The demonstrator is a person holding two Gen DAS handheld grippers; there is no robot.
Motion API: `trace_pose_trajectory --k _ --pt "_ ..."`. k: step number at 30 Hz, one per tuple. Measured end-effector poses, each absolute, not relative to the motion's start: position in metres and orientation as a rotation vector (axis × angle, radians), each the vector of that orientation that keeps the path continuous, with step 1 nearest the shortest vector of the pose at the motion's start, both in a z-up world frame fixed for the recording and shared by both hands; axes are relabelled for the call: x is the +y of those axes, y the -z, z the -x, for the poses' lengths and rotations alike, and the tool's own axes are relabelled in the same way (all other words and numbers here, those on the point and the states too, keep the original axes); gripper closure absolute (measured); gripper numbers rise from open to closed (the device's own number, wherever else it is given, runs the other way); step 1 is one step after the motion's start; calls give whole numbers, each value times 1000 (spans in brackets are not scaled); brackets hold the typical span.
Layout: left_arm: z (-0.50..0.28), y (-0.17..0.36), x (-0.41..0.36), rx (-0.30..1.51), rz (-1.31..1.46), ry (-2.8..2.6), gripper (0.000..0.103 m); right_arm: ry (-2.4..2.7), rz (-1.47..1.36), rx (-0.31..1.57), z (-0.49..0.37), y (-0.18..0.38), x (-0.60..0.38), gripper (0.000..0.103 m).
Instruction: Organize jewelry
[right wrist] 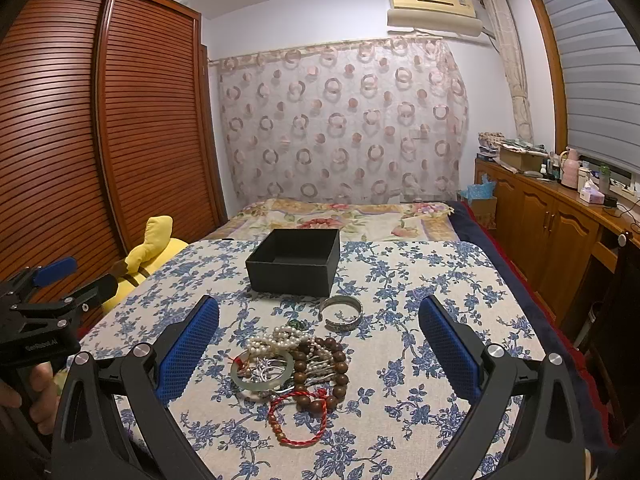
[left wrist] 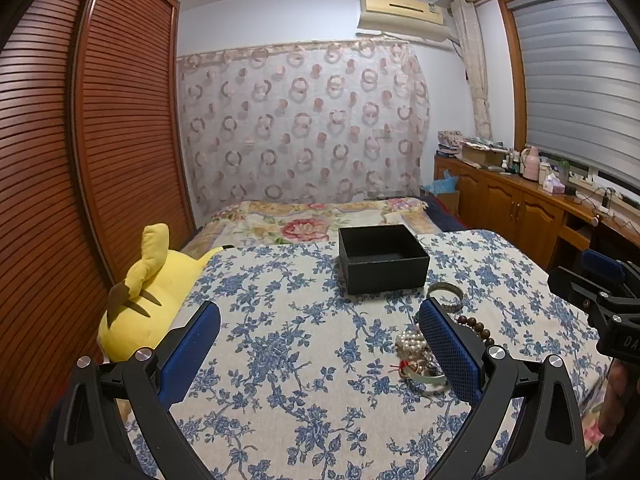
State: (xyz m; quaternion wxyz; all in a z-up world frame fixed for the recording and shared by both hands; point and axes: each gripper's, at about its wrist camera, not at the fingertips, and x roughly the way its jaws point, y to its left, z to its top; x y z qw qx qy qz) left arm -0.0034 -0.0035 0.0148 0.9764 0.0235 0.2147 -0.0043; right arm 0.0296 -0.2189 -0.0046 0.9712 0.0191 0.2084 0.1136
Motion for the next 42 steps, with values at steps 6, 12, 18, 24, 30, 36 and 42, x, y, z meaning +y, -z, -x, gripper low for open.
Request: trace_pose_trajectory --k 6,12,18,24,30,36,42 --pt "3 -15 -4 432 -48 10 7 -232 -34 427 -31 3 -216 2" --pt "7 -24 -4 449 -47 22 7 -242 -31 446 -31 4 -217 2" --pt "-3 -3 0 511 -38 66 7 -254 2 469 -38 22 -224 5" --pt "-14 22 -3 555 -30 136 7 -279 40 527 -48 43 -229 22" --pt "-30 38 -18 591 -58 213 7 -312 86 582 -64 63 -232 31" --pt "-56 51 -39 649 -109 294 15 -327 107 646 -80 77 -238 34" --pt "-83 62 -56 724 -133 376 30 -320 91 665 -84 83 -248 34"
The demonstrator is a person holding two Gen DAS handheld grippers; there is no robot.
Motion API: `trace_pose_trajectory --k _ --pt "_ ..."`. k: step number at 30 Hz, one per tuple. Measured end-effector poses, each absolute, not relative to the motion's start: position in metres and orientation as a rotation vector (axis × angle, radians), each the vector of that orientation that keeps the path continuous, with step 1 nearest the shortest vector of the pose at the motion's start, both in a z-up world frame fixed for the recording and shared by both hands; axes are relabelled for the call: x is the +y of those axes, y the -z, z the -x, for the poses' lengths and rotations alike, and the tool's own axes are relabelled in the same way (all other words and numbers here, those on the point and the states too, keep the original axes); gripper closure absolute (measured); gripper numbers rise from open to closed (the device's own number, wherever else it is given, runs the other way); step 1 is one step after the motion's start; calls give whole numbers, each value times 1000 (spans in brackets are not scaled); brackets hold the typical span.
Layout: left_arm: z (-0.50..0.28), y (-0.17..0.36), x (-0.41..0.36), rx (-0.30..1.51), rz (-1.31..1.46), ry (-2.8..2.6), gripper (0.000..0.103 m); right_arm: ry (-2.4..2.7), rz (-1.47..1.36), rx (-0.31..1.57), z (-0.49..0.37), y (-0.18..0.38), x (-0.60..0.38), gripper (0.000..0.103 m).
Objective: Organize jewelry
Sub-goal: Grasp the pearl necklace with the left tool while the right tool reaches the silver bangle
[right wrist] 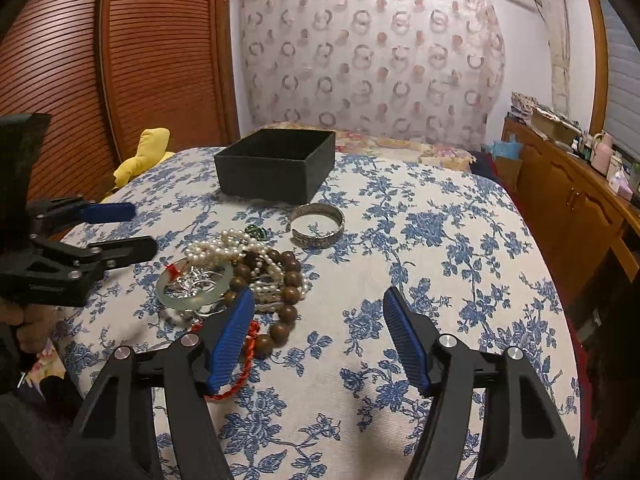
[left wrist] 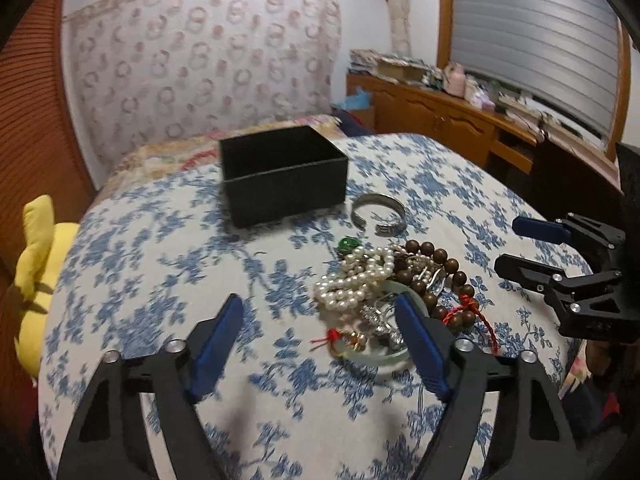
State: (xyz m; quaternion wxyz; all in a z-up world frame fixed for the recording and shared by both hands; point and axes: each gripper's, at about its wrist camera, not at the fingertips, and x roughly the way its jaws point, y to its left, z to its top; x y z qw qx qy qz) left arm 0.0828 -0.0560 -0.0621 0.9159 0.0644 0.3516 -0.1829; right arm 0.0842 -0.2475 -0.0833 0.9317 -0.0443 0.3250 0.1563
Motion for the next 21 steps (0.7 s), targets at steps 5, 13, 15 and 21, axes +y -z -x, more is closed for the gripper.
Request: trace_pose_trajectory --k 5,13,15,21 --pt "-102 71 -70 768 -150 421 43 -321 83 682 -89 88 -251 34" --pt "-119 80 -92 816 -198 486 60 -327 85 680 -91 86 -250 34" --pt "-122 82 -96 822 -210 500 64 -328 87 679 -92 86 -249 34" --pt "-125 80 -91 817 -183 519 96 -327 92 685 -94 88 -248 34"
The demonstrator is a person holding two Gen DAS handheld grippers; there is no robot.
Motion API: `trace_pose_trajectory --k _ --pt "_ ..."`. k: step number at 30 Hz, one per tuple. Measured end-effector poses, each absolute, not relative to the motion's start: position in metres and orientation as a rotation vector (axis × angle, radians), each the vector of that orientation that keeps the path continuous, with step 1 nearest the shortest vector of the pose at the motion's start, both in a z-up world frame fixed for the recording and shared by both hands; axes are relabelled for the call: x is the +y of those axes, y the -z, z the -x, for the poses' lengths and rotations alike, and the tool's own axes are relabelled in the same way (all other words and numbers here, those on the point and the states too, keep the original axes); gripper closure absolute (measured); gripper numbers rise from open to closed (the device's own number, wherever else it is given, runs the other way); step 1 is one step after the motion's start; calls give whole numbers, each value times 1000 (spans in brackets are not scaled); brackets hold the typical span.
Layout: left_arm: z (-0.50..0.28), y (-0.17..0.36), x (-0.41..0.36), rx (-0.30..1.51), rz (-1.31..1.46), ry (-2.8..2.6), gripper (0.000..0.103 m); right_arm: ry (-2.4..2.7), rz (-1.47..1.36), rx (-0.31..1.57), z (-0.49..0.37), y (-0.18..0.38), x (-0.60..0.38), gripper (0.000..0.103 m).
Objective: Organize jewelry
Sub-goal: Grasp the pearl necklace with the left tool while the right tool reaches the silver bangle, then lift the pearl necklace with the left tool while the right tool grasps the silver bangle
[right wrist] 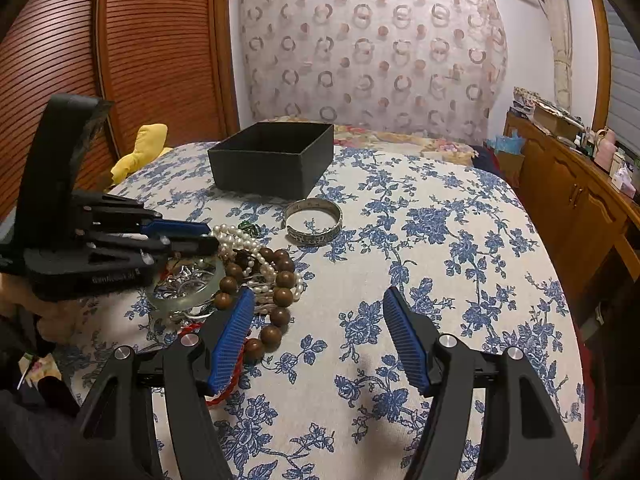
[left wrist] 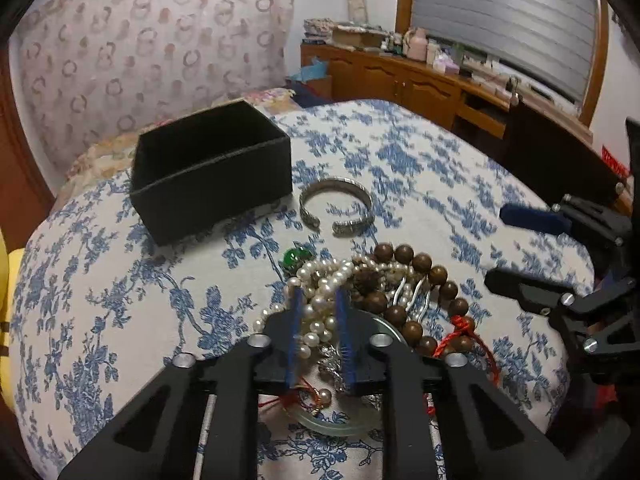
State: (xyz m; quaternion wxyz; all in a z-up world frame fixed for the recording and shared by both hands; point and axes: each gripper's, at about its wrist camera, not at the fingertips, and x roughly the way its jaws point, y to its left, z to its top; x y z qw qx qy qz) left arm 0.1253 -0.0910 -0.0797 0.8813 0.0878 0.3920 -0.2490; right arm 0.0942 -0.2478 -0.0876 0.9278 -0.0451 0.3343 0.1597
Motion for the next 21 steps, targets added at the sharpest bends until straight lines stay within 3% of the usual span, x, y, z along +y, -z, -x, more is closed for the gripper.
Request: trace_pose_trajectory --k 10,16,21 --pt "-127 40 -59 730 -50 526 97 -341 116 692 -111 85 -240 34" --pt "-130 20 -46 690 -35 500 97 -377 127 721 -146 82 -236 56" --pt "-133 12 -39 674 -24 481 97 -394 122 800 -190 91 -230 67"
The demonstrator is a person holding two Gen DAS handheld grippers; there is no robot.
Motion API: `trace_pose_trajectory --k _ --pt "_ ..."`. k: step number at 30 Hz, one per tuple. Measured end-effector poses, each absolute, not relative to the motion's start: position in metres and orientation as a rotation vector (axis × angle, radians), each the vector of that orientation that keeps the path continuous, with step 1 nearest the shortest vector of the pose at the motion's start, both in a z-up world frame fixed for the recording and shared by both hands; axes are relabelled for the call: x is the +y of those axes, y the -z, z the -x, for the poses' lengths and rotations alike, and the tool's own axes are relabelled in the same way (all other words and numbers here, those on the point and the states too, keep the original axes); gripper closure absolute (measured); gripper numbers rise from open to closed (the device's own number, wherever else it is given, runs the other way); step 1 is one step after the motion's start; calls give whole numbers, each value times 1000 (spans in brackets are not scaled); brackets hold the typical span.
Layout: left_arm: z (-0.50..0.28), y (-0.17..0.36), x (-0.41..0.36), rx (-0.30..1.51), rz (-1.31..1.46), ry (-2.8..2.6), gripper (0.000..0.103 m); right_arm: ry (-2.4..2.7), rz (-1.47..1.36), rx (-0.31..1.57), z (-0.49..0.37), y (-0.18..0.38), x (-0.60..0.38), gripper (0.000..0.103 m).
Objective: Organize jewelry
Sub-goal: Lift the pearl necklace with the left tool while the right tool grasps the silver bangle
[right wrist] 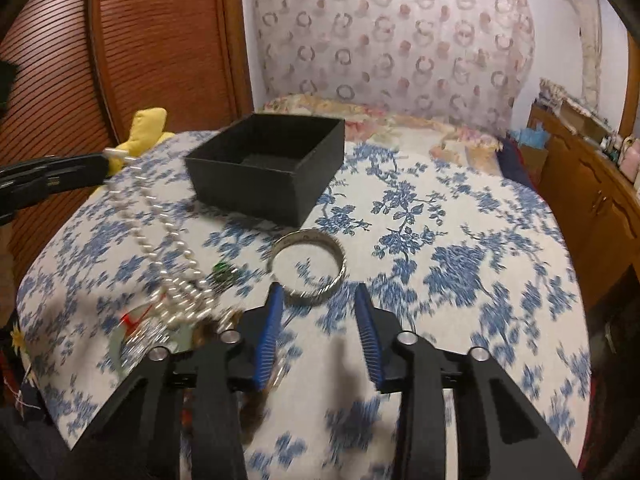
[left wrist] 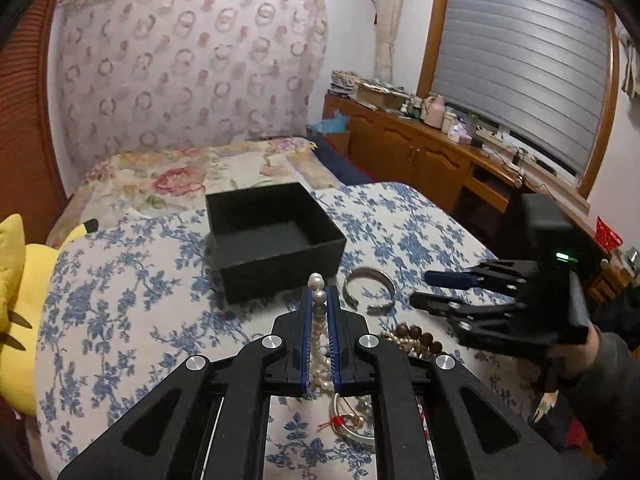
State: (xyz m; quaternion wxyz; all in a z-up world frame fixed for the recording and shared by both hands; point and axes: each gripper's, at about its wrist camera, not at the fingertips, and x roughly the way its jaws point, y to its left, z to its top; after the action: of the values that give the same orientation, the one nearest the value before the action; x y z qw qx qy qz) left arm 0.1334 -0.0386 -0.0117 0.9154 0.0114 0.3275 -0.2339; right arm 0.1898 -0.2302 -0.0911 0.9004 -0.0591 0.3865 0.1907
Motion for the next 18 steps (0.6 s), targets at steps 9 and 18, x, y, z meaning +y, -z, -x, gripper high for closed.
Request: trace_pose_trajectory --k 9,18 --pt "-133 -11 -36 629 -37 465 97 -346 160 895 -241 112 -221 85" --pt "-144 -39 -33 586 -35 446 97 -337 186 853 -234 97 -222 97"
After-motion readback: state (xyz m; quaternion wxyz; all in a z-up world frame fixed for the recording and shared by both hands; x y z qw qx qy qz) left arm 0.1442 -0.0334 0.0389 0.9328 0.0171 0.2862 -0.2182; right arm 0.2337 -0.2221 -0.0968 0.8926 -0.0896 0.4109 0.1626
